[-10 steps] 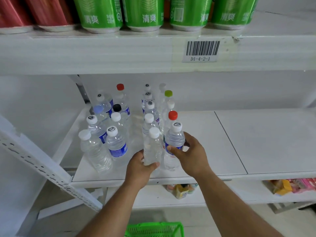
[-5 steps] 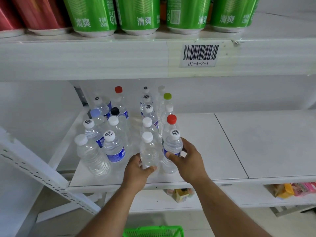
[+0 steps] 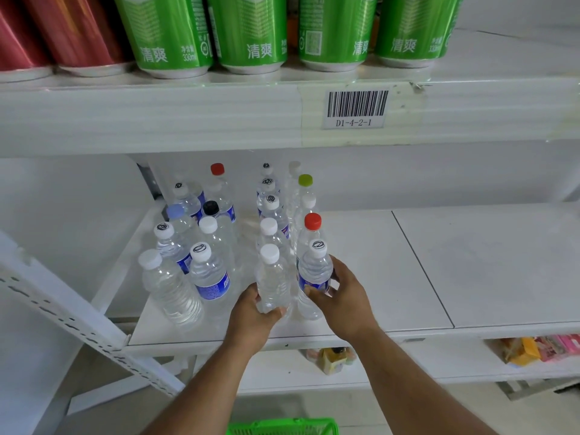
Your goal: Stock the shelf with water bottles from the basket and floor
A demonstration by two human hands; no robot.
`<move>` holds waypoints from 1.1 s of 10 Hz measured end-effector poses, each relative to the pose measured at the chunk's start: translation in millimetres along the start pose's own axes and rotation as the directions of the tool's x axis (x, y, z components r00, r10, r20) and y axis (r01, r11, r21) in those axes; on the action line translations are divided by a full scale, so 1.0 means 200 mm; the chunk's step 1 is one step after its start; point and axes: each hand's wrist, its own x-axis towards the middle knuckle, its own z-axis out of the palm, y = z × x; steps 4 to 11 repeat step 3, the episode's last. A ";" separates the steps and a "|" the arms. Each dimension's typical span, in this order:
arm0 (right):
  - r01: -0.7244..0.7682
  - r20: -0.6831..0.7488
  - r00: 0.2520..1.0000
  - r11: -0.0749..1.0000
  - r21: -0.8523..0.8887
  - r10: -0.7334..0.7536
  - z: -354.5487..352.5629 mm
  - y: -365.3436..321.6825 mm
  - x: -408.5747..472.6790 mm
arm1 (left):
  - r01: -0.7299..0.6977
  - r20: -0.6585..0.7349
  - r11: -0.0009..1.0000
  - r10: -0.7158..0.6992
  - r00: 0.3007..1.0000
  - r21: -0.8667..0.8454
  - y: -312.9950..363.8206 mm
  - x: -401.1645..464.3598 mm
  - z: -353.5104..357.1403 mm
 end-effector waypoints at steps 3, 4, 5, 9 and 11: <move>-0.049 0.032 0.998 0.997 -0.061 0.051 -0.02 -0.04 -0.07 | 0.021 0.079 0.993 -0.030 0.996 0.116 0.05 -0.16 -0.05; -0.049 0.032 0.998 0.997 -0.061 0.051 -0.02 -0.04 -0.07 | 0.021 0.079 0.993 -0.030 0.996 0.116 0.05 -0.16 -0.05; -0.049 0.032 0.998 0.997 -0.061 0.051 -0.02 -0.04 -0.07 | 0.021 0.079 0.993 -0.030 0.996 0.116 0.05 -0.16 -0.05; -0.049 0.032 0.998 0.997 -0.061 0.051 -0.02 -0.04 -0.07 | 0.021 0.079 0.993 -0.030 0.996 0.116 0.05 -0.16 -0.05; -0.049 0.032 0.998 0.997 -0.061 0.051 -0.02 -0.04 -0.07 | 0.021 0.079 0.993 -0.030 0.996 0.116 0.05 -0.16 -0.05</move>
